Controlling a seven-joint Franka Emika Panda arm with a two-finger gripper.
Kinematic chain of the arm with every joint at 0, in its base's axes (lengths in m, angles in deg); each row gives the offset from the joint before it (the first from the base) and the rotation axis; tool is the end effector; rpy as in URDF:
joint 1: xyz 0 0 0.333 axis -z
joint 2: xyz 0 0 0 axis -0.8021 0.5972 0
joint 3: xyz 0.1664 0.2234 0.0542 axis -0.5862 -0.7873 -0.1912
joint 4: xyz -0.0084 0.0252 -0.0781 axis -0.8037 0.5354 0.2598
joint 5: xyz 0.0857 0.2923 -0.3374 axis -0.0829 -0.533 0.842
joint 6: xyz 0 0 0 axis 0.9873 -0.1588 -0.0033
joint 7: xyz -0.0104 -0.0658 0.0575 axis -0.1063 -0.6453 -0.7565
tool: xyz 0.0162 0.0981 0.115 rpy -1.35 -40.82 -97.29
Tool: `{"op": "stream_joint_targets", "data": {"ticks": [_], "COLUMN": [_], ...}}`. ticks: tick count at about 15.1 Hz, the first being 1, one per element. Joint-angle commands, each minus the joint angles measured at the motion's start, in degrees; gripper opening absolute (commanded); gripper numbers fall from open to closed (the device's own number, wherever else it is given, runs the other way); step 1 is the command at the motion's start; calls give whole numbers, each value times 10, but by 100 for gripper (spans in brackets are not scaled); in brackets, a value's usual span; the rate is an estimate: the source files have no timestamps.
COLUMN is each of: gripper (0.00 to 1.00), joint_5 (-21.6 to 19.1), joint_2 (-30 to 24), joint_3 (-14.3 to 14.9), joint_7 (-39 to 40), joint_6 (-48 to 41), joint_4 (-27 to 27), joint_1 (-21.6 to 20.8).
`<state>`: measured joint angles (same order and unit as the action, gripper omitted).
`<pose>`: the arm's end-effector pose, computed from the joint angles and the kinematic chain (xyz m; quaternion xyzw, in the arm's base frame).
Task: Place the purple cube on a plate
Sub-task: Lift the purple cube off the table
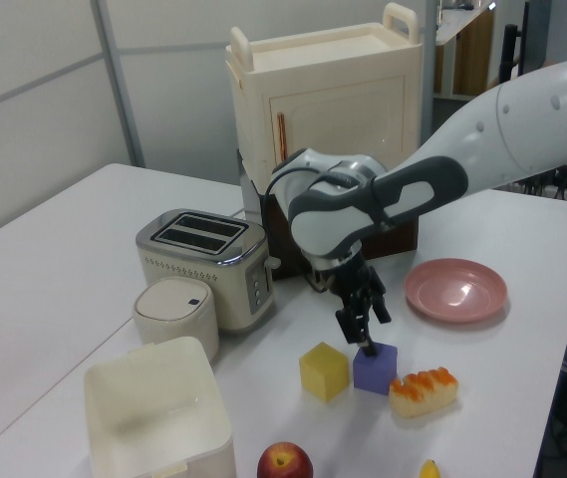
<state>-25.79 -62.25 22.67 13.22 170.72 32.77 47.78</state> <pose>0.6020 -0.0253 0.2441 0.9725 0.0930 -0.2132 0.0149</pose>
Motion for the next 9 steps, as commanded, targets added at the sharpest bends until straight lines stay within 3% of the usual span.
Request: {"op": "stream_joint_targets", "data": {"ticks": [1,5,7,8,9], "gripper": [100,100,62,36,19], "joint_5": [-6,-4,-2,-2,-2], "joint_2": [18,19,15,6,-8], "joint_3": [5,5,6,9,10], "joint_7": [-43,-43,-42,-35,-23], "joint_6": [51,55,52,46,36], "joint_4": [18,30,28,27,29], "joint_1": [-23,-32,-30,-27,-25]}}
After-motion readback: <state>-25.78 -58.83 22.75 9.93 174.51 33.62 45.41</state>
